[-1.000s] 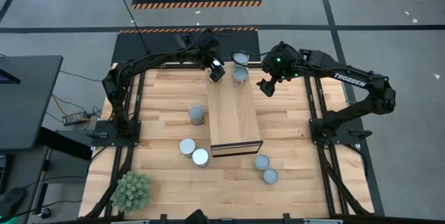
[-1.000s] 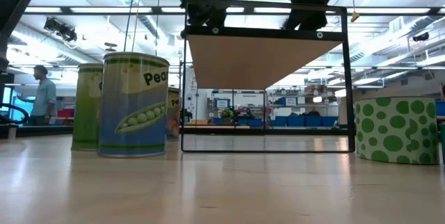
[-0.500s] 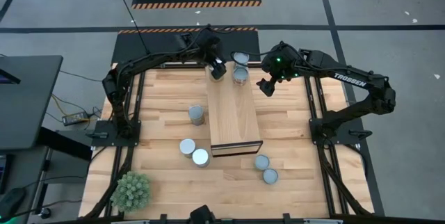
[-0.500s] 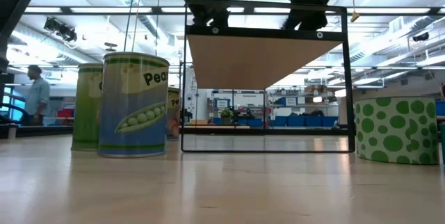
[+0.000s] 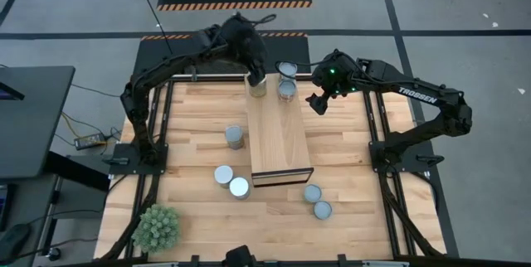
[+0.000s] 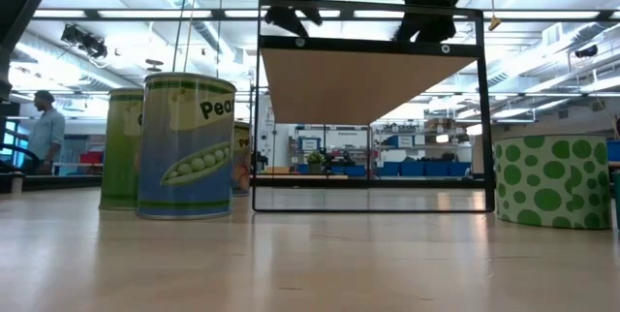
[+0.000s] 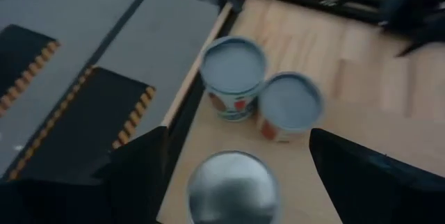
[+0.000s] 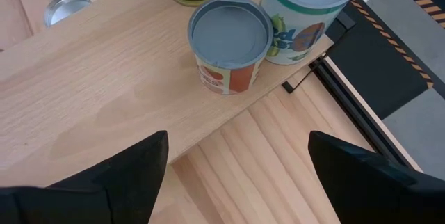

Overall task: Pick and place cans onto a shelf
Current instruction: Put the canned carrots on the shelf, then put the canned peaches on the shelf

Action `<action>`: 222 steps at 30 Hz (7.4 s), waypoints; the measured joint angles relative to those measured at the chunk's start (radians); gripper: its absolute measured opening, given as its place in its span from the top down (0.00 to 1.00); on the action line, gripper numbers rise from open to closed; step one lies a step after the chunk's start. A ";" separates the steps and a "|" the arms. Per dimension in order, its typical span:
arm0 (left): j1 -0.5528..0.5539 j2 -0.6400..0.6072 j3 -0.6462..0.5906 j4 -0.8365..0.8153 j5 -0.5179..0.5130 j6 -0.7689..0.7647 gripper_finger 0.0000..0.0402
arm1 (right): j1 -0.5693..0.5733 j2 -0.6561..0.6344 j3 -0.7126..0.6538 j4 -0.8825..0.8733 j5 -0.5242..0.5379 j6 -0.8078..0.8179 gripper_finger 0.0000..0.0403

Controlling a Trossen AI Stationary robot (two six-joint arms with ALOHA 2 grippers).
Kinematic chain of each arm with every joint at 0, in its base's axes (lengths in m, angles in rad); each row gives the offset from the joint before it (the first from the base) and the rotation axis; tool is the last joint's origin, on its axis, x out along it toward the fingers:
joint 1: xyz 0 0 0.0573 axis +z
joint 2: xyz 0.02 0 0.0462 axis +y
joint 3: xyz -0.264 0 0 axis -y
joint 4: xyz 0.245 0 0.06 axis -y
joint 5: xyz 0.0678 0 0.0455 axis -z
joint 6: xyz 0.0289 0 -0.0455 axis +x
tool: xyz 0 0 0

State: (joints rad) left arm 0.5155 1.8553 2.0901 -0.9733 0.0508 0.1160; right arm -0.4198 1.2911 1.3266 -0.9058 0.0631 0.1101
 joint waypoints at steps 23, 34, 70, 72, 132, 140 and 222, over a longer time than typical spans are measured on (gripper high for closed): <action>-0.148 0.010 -0.090 -0.153 -0.165 0.455 0.29 | 0.000 0.000 0.000 0.000 -0.001 0.011 0.12; -0.152 0.009 -0.135 -0.098 -0.231 0.419 0.65 | 0.000 0.000 0.000 0.000 -0.001 0.004 0.12; -0.045 0.022 -0.117 -0.130 -0.044 0.767 0.99 | 0.002 0.000 0.000 0.002 -0.006 0.030 0.12; -0.033 0.019 -0.117 -0.133 -0.014 0.810 0.99 | 0.004 0.000 0.000 0.005 -0.006 0.032 0.12; -0.013 0.009 -0.086 -0.183 -0.107 0.796 0.63 | 0.013 0.000 0.000 0.104 -0.032 0.025 0.12; -0.049 -0.025 -0.085 -0.201 -0.156 0.721 0.63 | 0.013 0.000 0.000 0.095 -0.032 0.010 0.12; -0.484 -0.872 -1.077 0.197 -0.222 -0.337 0.24 | 0.185 0.000 0.000 -0.002 0.050 0.179 0.12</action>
State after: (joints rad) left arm 0.0319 0.9833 1.0130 -0.7765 -0.1708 -0.2206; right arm -0.2344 1.2907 1.3270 -0.9077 0.1131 0.2893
